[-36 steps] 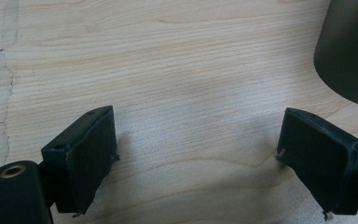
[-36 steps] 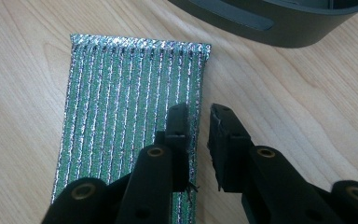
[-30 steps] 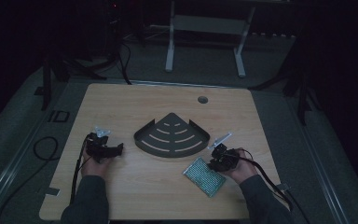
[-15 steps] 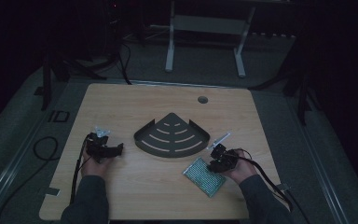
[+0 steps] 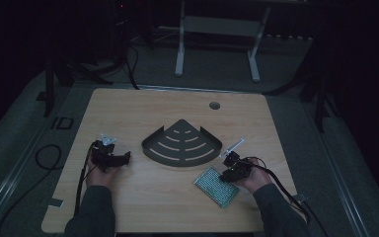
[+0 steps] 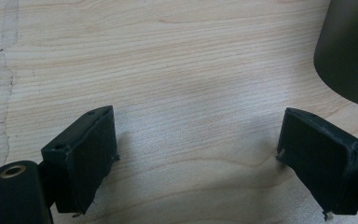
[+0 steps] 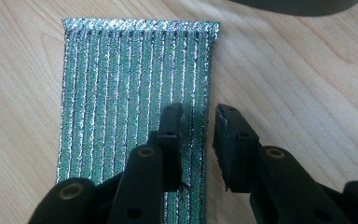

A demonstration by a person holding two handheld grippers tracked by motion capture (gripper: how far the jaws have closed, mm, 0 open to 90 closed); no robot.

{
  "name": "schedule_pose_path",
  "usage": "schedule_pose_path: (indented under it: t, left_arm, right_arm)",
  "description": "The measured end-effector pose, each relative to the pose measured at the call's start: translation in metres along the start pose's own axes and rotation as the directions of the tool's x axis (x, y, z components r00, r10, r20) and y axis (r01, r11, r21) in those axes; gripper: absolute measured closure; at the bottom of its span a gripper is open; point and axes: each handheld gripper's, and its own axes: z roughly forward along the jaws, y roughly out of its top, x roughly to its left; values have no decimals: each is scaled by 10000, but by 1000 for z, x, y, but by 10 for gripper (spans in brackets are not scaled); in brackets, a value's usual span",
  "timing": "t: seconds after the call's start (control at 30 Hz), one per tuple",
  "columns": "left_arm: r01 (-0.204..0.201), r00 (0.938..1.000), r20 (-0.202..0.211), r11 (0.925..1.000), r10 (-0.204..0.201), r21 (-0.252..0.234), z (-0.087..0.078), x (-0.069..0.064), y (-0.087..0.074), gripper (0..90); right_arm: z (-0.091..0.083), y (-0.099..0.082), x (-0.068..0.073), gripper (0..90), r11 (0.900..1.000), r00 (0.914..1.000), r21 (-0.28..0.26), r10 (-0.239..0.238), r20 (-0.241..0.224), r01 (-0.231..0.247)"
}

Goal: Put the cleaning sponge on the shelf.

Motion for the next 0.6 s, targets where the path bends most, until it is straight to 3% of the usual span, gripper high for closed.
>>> schedule_pose_path:
  t: [0.27, 0.6]
  left_arm:
    - [-1, 10000, 1, 10000, 1, 1, 0, 0, 0, 120]
    - [-1, 10000, 0, 10000, 1, -2, 0, 0, 0, 120]
  right_arm:
    - [2, 4, -6, 719, 9992, 9990, 325, 252, -377, -240]
    - [3, 0, -13, 724, 9980, 9938, 152, 623, -920, -612]
